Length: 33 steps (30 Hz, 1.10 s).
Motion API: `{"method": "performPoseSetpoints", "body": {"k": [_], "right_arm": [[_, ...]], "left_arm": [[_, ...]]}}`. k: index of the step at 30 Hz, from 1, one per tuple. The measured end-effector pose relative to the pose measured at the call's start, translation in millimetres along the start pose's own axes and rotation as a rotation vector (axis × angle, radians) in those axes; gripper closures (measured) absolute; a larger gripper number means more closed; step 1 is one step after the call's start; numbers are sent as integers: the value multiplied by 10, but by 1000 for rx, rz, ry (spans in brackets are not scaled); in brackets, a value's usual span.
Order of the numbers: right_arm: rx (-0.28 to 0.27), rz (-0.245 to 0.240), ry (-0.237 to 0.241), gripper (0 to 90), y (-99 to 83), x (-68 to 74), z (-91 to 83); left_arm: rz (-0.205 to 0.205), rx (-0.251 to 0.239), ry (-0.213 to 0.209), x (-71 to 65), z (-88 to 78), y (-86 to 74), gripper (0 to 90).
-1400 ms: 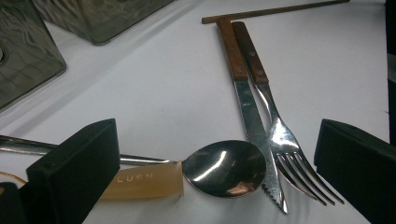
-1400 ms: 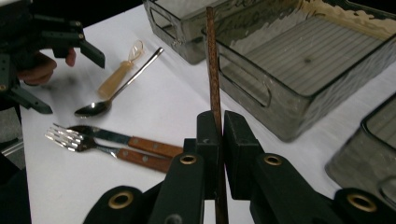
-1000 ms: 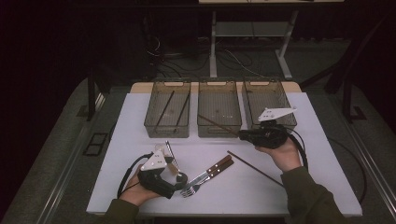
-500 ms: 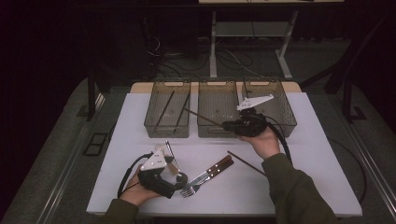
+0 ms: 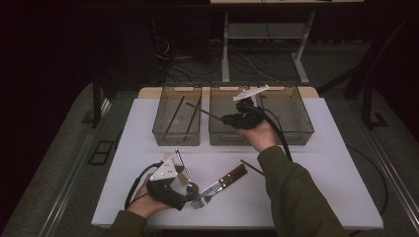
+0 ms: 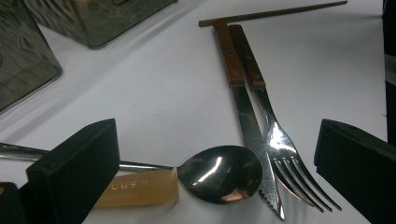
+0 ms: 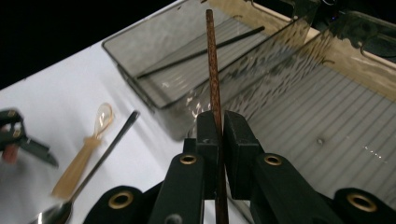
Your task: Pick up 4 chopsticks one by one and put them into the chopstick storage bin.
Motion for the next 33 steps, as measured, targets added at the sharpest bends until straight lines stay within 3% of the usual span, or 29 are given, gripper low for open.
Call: {"method": "performPoseSetpoints", "body": {"k": [16, 33], "right_arm": [[17, 22, -43, 848, 404, 58, 557], [40, 77, -96, 848, 582, 34, 1081]], "left_arm": [[-2, -14, -13, -7, -6, 11, 0], [14, -13, -20, -11, -9, 19, 0]]}}
Point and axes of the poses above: each handheld gripper's, and its own axes: z roughly forward along the jaws, y roughly out of its top, x roughly to its left, the point moved 4 cm from there along z, roughly forward along the jaws, and after that the axes turned 1 degree about y, right-handed, at the moved point
